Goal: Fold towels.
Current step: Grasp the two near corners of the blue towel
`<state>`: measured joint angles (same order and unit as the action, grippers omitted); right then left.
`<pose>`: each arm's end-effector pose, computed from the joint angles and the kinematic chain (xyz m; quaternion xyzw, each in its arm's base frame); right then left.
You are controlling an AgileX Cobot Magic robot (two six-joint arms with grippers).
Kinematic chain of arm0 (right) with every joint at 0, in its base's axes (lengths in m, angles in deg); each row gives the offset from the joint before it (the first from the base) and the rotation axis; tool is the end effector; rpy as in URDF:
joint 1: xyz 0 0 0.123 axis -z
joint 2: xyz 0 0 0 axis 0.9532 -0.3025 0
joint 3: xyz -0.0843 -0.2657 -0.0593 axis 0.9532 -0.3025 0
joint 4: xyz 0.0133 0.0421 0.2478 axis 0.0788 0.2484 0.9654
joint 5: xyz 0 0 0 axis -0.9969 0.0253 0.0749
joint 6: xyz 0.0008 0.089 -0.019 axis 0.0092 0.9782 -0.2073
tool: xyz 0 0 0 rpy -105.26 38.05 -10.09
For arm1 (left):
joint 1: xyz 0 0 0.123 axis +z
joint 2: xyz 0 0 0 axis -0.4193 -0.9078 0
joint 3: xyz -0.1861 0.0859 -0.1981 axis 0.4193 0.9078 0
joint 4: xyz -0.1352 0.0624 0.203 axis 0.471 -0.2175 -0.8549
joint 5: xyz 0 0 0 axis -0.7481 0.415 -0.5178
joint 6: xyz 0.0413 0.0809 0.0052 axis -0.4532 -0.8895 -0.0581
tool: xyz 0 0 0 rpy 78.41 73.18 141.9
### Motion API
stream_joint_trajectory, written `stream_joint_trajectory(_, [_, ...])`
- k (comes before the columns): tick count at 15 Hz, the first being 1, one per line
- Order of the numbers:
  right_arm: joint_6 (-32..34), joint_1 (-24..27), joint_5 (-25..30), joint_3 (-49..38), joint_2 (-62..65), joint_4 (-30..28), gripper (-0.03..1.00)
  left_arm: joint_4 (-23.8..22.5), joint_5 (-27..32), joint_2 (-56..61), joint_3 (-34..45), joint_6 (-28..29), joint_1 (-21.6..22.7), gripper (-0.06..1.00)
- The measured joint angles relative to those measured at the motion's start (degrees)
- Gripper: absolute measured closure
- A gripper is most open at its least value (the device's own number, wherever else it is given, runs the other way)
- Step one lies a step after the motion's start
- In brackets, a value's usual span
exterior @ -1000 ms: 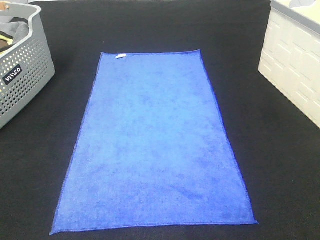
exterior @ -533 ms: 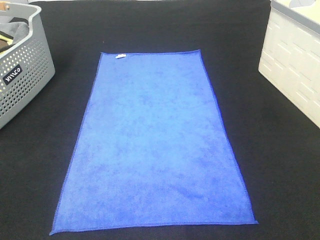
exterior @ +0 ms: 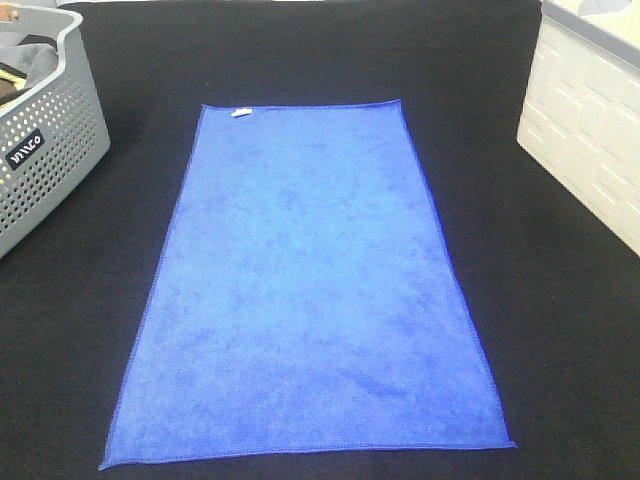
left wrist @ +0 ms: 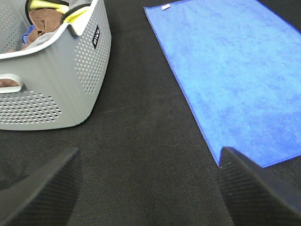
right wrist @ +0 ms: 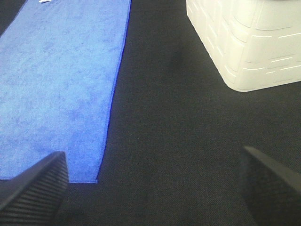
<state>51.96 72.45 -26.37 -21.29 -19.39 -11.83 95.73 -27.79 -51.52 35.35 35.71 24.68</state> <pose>-0.0067 0.0068 0.2777 -0.0266 0.8511 0.0267 0.5237 -0.0070 -0.0130 0.2807 0.0929 0.8407 -0.0262 0.5328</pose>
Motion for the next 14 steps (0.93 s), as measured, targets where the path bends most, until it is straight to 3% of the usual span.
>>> stream_joint_trajectory(3, [0.0,0.0,-0.1,0.0,-0.2,0.0,0.05,0.0,-1.7,-0.3,-0.6,0.4,0.0,0.19])
stream_joint_trajectory(5, [0.0,0.0,-1.0,0.5,-4.8,0.0,0.05,1.5,-9.9,-4.8,-0.5,6.2,0.0,0.19])
stream_joint_trajectory(8, [0.2,0.0,-3.3,1.3,-15.1,0.6,0.05,7.6,-15.4,-14.1,1.5,10.6,0.0,0.19])
stream_joint_trajectory(10, [0.3,0.0,-4.0,1.3,-19.4,1.8,0.05,9.7,-15.7,-17.8,1.9,10.8,0.0,0.19])
stream_joint_trajectory(11, [0.7,0.0,-5.0,1.3,-24.9,4.1,0.05,13.7,-15.8,-24.1,2.0,10.8,0.0,0.19])
stream_joint_trajectory(14, [0.2,0.0,-8.2,1.3,-36.7,9.0,0.05,18.2,-16.0,-38.1,2.0,10.5,0.0,0.19])
